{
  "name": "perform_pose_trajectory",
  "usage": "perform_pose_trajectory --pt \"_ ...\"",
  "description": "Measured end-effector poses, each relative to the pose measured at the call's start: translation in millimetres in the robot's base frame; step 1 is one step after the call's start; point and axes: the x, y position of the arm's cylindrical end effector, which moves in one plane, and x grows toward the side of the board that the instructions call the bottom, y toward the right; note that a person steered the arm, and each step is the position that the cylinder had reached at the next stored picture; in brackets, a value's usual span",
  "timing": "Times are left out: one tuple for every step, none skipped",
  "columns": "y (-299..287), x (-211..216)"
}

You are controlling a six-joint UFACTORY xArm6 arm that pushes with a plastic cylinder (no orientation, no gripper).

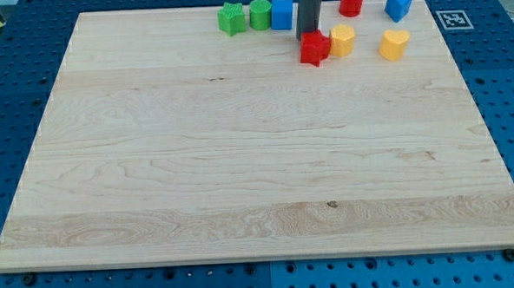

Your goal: Place yellow hexagon into yellow heart

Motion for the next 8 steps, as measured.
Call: perform_pose_trajectory --pt "0 25" --pt "0 41" --pt "2 28" --pt "4 -3" --pt "23 -11" --pt "44 -11" --pt "60 6" --pt "62 8"
